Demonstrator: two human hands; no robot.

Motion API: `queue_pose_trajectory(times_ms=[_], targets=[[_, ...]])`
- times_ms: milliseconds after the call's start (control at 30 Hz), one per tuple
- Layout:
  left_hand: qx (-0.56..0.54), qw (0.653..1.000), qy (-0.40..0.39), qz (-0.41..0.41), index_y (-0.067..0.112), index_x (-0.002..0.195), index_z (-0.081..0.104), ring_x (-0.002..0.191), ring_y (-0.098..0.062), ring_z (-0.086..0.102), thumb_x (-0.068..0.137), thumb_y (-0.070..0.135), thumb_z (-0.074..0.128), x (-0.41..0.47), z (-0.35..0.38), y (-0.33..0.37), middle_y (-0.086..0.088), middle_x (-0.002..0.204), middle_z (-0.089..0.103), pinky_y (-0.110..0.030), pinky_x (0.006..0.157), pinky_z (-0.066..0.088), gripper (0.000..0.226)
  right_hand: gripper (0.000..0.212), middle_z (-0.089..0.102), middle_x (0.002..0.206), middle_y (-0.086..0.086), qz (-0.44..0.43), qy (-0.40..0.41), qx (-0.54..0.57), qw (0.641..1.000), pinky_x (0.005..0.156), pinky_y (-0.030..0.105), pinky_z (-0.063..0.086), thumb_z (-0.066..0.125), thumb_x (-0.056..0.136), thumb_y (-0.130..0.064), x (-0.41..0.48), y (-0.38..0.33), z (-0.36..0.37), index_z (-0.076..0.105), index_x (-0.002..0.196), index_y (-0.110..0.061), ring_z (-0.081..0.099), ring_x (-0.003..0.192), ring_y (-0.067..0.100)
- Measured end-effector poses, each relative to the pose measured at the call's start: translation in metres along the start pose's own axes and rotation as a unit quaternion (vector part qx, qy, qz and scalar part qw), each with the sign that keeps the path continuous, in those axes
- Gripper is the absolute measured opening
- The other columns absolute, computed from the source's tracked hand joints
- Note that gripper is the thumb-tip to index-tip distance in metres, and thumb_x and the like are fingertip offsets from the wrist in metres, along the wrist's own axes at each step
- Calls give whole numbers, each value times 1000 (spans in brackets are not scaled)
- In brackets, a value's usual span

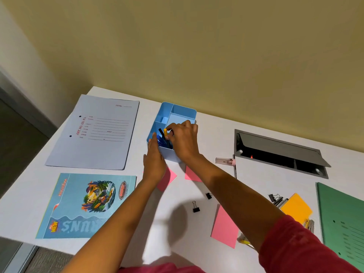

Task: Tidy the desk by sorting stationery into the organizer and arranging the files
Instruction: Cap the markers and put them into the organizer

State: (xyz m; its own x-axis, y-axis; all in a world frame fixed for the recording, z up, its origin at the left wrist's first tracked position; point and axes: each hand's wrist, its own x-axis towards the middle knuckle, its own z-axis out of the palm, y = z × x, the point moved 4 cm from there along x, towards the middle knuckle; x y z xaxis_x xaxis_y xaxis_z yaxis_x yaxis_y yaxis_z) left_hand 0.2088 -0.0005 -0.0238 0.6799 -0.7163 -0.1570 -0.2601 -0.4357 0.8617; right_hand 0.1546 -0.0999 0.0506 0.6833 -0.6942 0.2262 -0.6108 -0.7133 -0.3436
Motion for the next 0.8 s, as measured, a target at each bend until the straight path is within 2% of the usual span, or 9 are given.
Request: queue_pose_trajectory(times_ms=[100,200,267,367,433,500,567,667,800], targets=[[25,1000,1,-17,31,150,9,140,-33,30,93,-3,34,3,3,3,-10,154,29,-62,113,18,71,25,71,94,6,-8,-1,6,1000,85,37,22,57,92,-21,-1,2,-2,67,115,-15,48,104,27],[70,996,38,-35,25,151,11,145,-20,23,97,-1,31,1,2,12,-5,158,20,-47,116,-5,62,23,71,91,9,-7,13,19,1000,82,37,23,59,91,-15,-3,4,-4,69,111,-12,49,101,29],[56,994,87,-27,23,149,20,138,-23,36,97,-1,31,-1,-3,17,-6,152,34,-47,117,-1,58,22,72,91,9,-2,33,36,999,81,37,25,61,89,-11,-6,6,-7,70,109,-11,51,99,29],[9,989,146,-24,20,144,32,123,-28,47,95,-2,33,1,-13,17,-8,140,49,-49,111,30,54,23,70,99,5,0,60,65,996,82,33,30,62,88,-7,-16,11,-14,70,109,-12,53,100,27],[-3,985,175,1,19,142,36,122,-30,48,93,-5,35,2,-23,17,-8,140,48,-48,105,40,54,25,66,104,6,0,72,74,995,83,31,36,64,86,-3,-28,16,-17,68,108,-12,52,102,25],[33,982,185,32,18,140,41,128,-28,45,91,-8,40,5,-30,17,-7,144,44,-49,107,36,55,29,62,106,8,-8,80,67,994,82,34,44,65,83,1,-42,21,-16,67,109,-10,49,102,24],[117,979,162,41,18,142,41,140,-26,31,92,-6,43,9,-33,16,-5,153,32,-48,110,25,55,37,60,107,10,-19,81,47,995,79,37,50,68,79,5,-56,22,-11,65,114,-8,45,102,23],[224,968,105,39,25,145,34,148,-25,5,94,0,45,12,-26,12,0,161,8,-53,112,14,58,56,57,111,11,-27,72,20,997,78,35,52,67,75,12,-72,19,-1,57,126,-7,43,101,22],[249,967,42,43,31,149,20,147,-23,-14,97,6,39,12,-14,11,4,161,-7,-55,114,1,61,57,56,108,12,-42,63,18,997,72,33,51,65,76,12,-87,9,9,54,128,-8,41,96,22]])
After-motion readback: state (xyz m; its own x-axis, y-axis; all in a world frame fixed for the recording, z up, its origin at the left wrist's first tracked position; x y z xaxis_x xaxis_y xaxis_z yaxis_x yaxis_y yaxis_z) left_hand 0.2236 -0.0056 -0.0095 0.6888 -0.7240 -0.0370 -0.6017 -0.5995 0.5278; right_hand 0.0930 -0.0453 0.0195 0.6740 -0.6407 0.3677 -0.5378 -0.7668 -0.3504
